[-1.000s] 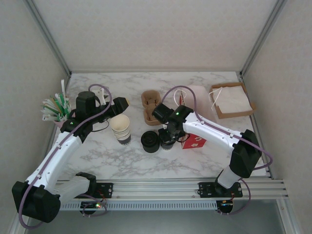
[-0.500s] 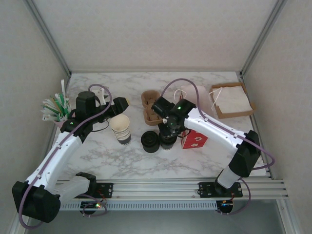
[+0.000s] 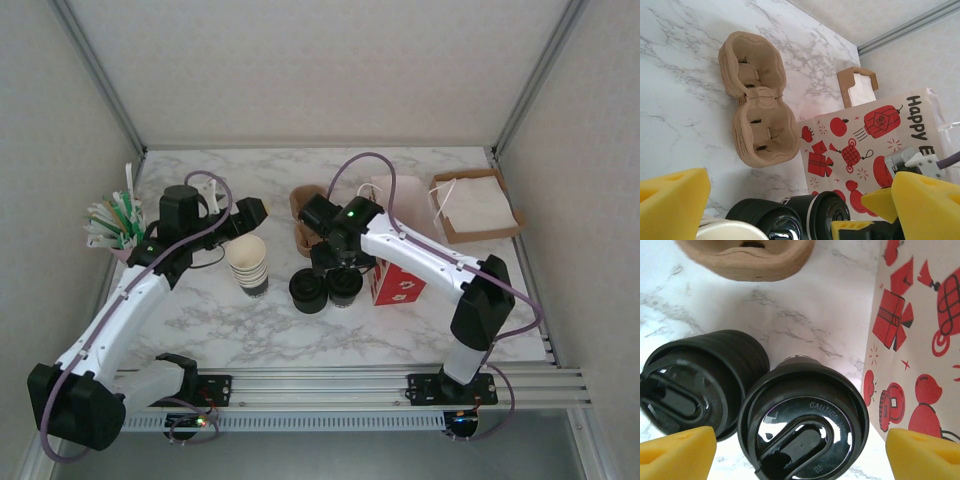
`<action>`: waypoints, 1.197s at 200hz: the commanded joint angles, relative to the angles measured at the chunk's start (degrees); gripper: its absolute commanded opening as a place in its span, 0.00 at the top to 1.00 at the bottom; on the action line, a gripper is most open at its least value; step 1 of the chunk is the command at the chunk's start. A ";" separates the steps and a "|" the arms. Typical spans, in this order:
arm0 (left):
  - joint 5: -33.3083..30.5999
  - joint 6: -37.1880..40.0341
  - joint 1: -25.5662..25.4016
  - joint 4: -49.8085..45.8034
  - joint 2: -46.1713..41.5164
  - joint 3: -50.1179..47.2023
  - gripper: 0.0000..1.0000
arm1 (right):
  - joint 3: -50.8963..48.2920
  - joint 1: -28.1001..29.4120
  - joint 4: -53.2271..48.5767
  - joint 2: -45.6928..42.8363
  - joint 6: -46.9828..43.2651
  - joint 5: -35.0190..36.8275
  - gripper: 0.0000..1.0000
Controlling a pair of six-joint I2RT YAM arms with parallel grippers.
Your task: Pack the takeout coffee
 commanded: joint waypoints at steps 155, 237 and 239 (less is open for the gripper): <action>1.82 2.50 0.45 1.08 1.96 2.72 0.04 | -0.58 1.77 -2.94 4.78 15.03 1.53 0.15; 1.85 2.16 0.50 0.98 1.44 2.47 0.05 | -5.09 1.78 0.35 0.95 16.03 1.15 0.15; 1.82 2.12 0.46 0.98 1.37 2.47 0.05 | -5.18 1.78 0.44 0.88 15.99 1.13 0.15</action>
